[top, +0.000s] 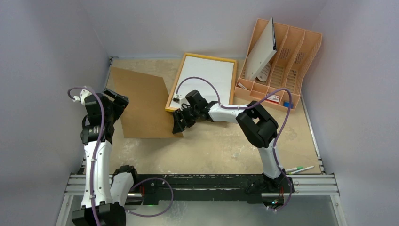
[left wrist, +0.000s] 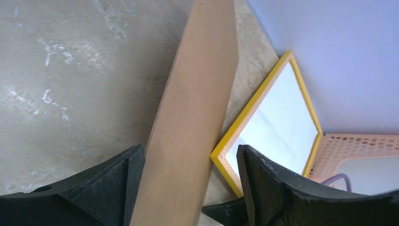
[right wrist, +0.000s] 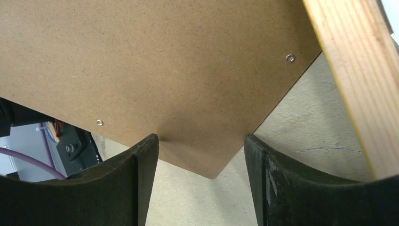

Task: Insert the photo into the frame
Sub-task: Pick up the photo frame item at the center of the board.

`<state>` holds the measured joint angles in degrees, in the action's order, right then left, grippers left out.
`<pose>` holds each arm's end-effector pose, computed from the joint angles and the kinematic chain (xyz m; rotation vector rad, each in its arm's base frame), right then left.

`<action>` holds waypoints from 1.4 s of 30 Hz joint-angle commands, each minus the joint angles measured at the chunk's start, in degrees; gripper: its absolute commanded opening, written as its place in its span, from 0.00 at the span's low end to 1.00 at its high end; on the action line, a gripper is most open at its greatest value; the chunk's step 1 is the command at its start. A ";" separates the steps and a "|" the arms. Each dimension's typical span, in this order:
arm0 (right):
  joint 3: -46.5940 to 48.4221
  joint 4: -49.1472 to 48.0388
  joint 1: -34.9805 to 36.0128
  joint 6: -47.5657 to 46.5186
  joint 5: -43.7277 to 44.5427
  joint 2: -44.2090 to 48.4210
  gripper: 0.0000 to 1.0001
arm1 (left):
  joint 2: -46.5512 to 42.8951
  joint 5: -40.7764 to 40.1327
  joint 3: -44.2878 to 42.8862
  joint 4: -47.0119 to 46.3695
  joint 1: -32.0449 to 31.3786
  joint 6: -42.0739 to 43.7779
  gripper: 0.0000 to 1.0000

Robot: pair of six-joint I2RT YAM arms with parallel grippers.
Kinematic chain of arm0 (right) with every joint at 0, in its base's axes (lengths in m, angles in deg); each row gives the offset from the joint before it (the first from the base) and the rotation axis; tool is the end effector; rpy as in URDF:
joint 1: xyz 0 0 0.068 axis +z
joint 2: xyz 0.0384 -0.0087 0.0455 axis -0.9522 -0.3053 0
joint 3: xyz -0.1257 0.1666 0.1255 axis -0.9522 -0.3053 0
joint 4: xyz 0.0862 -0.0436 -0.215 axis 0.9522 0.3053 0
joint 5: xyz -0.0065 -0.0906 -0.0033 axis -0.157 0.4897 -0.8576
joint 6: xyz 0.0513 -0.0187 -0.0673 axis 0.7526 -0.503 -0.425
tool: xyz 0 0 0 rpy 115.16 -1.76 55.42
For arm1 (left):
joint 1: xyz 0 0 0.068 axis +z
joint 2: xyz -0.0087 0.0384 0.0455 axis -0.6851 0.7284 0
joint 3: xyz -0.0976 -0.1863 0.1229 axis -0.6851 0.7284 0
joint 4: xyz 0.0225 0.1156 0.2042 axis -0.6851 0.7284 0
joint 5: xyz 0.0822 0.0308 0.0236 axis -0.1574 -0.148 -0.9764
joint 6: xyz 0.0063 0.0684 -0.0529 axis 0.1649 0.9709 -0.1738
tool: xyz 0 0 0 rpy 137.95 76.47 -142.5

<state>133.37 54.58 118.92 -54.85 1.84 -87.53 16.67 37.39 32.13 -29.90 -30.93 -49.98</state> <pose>0.2754 0.3521 0.1261 -0.9111 2.2654 1.2045 0.2055 0.0435 0.2724 -1.0732 1.8549 -0.3884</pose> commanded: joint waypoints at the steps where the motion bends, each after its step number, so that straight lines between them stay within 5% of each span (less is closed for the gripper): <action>1: -1.58 2.22 4.98 1.86 -7.58 -3.94 0.68 | 0.80 17.73 0.71 4.54 -2.21 -5.70 0.73; 24: -4.30 -0.21 4.59 4.89 4.34 0.76 0.63 | 4.66 24.88 -4.63 8.57 -2.21 -10.85 0.64; 35: -3.43 1.84 3.34 4.55 7.20 3.81 0.63 | 10.68 16.07 -18.08 17.28 -2.21 4.97 0.47; 42: -1.61 4.36 2.40 3.67 8.62 6.52 0.65 | 15.65 14.86 -25.64 23.03 -2.21 17.22 0.24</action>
<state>130.57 55.08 121.76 -49.76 7.61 -84.90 30.75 53.15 10.62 -10.40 -32.87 -41.55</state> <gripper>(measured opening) 0.642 0.291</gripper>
